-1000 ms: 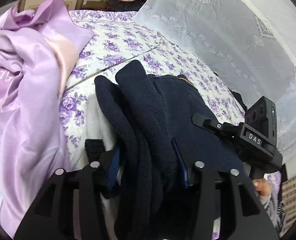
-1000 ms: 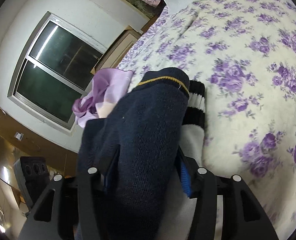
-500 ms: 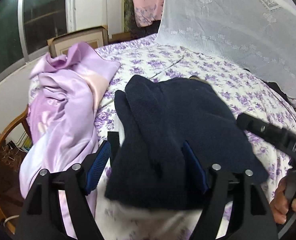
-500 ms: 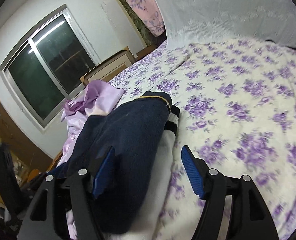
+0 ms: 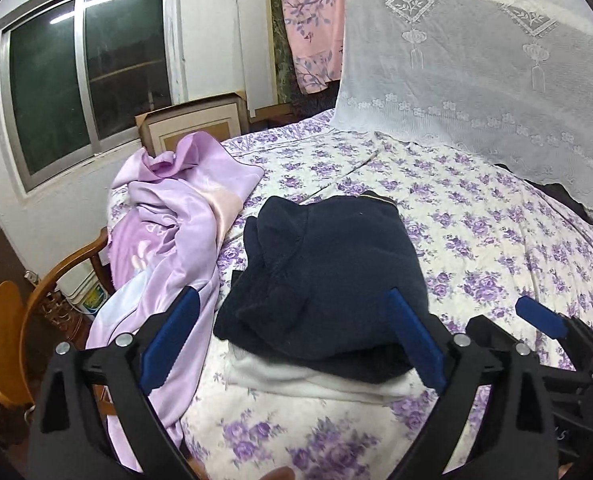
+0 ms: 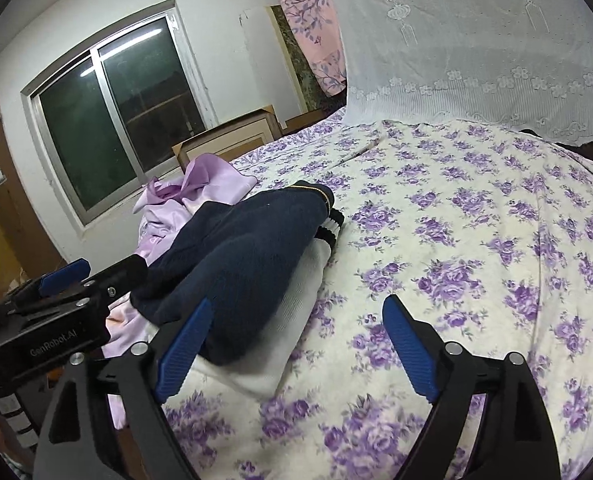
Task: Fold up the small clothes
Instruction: 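Lower the cardigan onto the white folded garment and open both tools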
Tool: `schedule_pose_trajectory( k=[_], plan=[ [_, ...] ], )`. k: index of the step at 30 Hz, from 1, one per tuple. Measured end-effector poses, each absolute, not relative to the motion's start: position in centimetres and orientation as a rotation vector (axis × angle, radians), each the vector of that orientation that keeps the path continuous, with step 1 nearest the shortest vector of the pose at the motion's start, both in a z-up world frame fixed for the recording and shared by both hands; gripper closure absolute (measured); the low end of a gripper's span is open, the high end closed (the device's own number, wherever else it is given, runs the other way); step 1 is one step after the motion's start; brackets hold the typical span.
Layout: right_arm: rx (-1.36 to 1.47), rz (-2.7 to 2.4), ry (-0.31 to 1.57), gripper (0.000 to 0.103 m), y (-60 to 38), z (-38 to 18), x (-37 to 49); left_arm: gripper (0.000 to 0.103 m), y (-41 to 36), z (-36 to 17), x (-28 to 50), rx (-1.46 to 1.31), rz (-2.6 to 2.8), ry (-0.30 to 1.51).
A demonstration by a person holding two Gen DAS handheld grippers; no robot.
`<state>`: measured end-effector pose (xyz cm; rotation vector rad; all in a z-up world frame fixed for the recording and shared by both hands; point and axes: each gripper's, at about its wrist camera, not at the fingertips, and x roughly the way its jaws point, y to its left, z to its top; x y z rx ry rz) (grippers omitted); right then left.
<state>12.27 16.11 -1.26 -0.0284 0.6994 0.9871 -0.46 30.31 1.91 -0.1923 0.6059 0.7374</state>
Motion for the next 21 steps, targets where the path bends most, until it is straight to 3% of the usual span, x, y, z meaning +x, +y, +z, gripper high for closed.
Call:
schedule_pose_trajectory(
  k=[21],
  plan=[
    [-0.034,1.059,0.689,0.004,12.4,1.9,7.7,0.005,24.7,3.6,-8.0,-0.248,0.930,0.591]
  ],
)
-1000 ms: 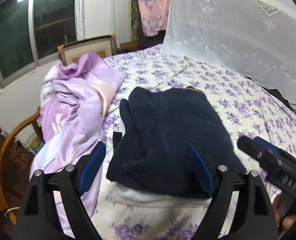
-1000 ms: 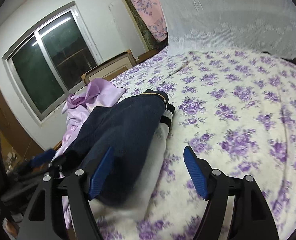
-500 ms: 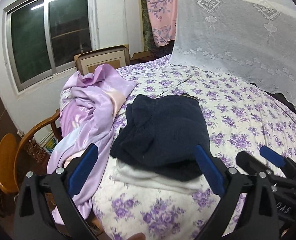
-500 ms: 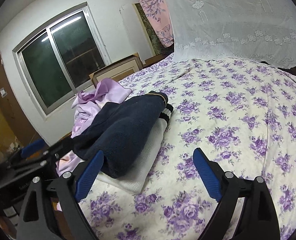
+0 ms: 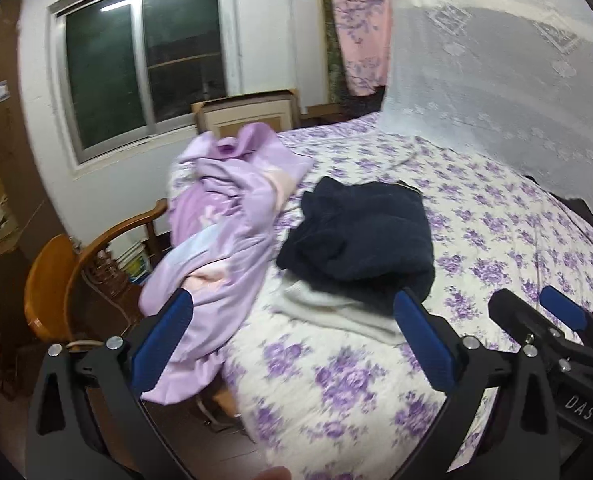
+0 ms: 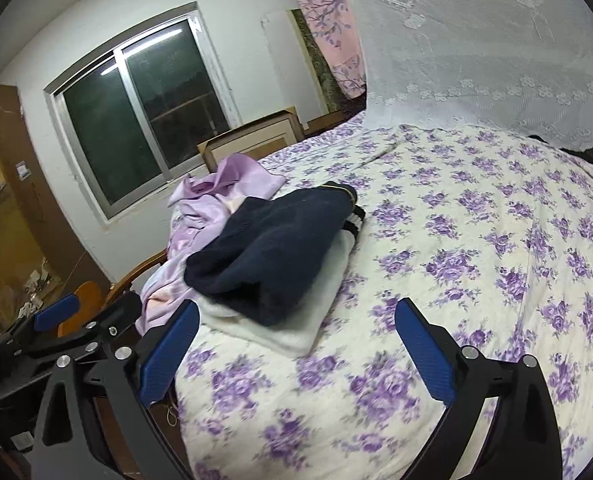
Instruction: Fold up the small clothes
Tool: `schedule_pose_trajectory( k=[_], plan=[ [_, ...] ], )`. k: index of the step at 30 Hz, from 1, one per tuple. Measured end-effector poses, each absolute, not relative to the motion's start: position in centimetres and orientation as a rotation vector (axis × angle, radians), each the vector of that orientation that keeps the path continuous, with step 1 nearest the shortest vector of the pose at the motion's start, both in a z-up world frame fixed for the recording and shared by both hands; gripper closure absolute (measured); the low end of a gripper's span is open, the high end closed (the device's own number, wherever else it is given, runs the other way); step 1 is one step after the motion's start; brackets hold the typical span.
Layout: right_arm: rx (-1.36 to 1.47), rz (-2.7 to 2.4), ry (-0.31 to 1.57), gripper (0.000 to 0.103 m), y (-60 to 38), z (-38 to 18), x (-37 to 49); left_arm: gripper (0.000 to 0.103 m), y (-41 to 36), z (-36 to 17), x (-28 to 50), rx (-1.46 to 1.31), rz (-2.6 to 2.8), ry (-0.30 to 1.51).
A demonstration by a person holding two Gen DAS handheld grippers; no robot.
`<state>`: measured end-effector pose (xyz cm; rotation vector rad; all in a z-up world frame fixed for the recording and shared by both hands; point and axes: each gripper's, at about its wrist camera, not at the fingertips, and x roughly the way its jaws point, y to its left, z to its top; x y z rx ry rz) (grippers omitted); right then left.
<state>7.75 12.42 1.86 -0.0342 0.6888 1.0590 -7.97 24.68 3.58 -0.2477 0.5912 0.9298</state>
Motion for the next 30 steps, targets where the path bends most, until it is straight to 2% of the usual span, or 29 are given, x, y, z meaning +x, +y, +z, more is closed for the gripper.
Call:
schedule_pose_trajectory(
  k=[12,30],
  plan=[
    [-0.067,1.017,0.624,0.004,8.7,4.3,4.1,0.005,21.9,5.0,-10.4,-0.215,0.881,0.542],
    [-0.083,1.030,0.595,0.004,8.2,5.0,2.7,0.005,21.9,5.0,-10.3,-0.236,0.863,0.566]
  ],
)
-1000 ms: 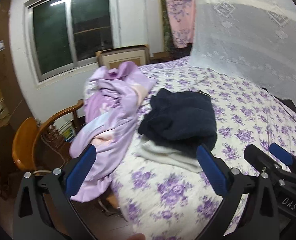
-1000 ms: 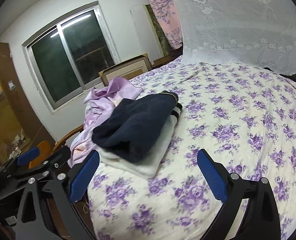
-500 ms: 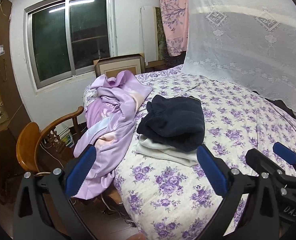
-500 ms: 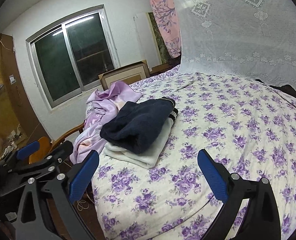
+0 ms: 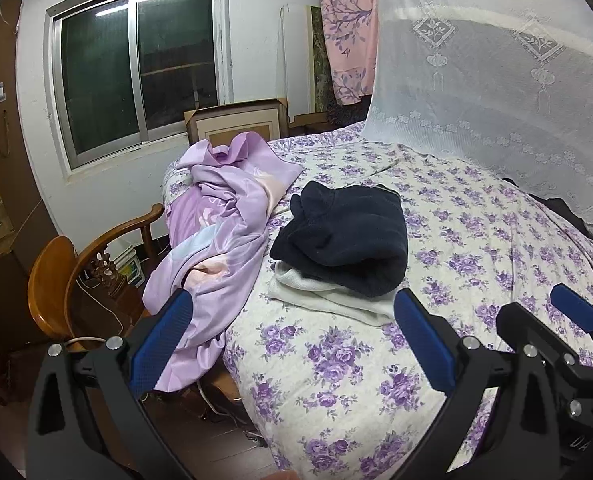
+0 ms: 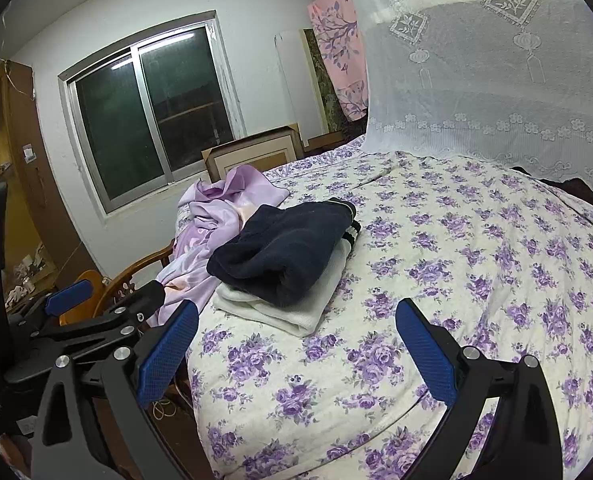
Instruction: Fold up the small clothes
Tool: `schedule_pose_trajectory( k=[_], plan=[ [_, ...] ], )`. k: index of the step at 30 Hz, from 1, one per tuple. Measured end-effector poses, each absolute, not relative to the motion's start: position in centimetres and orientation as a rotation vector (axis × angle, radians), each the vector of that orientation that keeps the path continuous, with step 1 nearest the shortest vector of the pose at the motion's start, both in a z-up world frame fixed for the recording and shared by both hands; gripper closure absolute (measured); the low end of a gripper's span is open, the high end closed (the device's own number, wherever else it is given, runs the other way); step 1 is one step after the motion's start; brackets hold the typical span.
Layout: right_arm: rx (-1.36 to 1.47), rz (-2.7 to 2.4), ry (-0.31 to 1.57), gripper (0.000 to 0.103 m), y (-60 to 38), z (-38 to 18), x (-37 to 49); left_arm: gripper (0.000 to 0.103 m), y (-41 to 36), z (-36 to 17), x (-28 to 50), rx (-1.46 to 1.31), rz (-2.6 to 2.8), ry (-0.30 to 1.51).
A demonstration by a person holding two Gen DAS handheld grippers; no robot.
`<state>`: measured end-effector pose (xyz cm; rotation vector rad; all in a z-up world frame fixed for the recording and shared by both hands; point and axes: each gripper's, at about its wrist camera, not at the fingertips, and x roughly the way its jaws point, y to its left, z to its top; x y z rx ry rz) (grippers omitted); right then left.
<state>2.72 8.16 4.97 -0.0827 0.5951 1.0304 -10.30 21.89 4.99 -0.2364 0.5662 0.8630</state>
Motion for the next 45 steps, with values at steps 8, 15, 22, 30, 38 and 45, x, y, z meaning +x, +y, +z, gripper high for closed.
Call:
schedule_pose_trajectory(
  k=[8,15,22,30,38,45],
  plan=[
    [-0.085,1.029,0.590,0.004,8.13,4.97,2.74,0.005,21.98,4.99,-10.25,-0.236,0.861,0.565],
    [-0.086,1.028,0.591,0.004,8.08,4.99,2.76,0.005,21.99,4.89,-10.24,-0.236,0.863,0.569],
    [-0.087,1.027,0.590,0.004,8.06,4.99,2.81,0.005,21.77,4.71,-10.31,-0.238,0.867,0.570],
    [-0.091,1.024,0.591,0.004,7.89,4.94,3.15,0.005,21.55,4.54,-10.13,-0.224,0.860,0.571],
    [-0.089,1.024,0.591,0.004,8.01,5.00,2.82,0.005,21.28,4.71,-10.29,-0.200,0.868,0.561],
    [-0.087,1.022,0.590,0.004,7.78,4.97,3.12,0.005,21.53,4.56,-10.32,-0.233,0.854,0.571]
  ],
)
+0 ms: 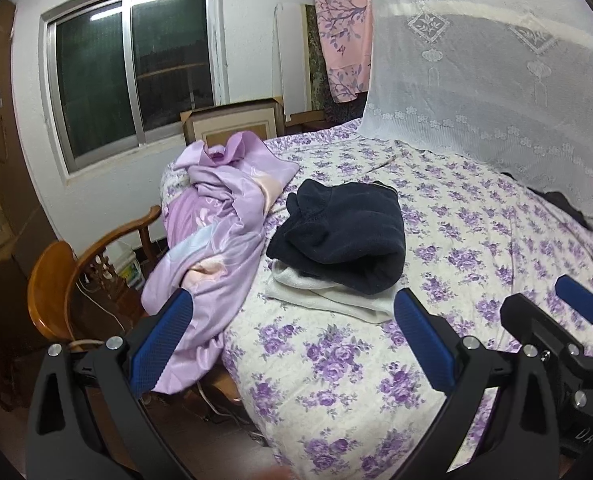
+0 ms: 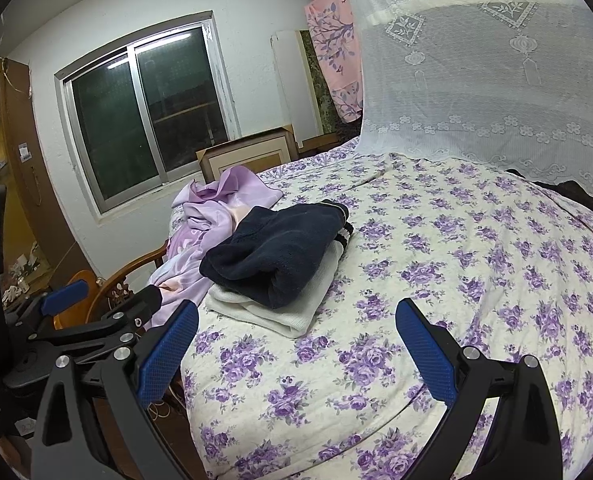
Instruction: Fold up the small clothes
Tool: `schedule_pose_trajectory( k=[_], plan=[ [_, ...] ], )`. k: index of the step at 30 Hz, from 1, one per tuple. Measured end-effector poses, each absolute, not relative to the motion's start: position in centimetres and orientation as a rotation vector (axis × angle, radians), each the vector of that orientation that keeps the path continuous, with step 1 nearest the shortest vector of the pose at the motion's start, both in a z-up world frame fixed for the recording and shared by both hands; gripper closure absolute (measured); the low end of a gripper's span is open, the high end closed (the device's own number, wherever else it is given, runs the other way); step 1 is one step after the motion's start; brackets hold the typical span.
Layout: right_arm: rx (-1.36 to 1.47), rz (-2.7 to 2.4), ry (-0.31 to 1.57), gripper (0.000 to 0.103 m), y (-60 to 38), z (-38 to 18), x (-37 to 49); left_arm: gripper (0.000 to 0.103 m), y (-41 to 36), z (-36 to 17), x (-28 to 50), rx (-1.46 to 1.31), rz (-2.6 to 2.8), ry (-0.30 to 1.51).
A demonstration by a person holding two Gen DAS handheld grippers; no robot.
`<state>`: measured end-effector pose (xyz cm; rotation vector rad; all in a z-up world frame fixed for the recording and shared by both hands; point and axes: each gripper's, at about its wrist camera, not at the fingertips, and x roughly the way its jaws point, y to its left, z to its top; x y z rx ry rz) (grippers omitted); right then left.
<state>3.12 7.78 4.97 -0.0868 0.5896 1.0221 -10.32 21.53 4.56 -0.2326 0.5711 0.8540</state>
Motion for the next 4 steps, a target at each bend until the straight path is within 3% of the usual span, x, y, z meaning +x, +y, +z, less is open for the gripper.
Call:
schedule_pose_trajectory(
  k=[4],
  plan=[
    [-0.090,1.021,0.589,0.004,7.66,4.94,3.39,0.005,21.56,4.48,-10.36,-0.231,0.855,0.568]
  ],
)
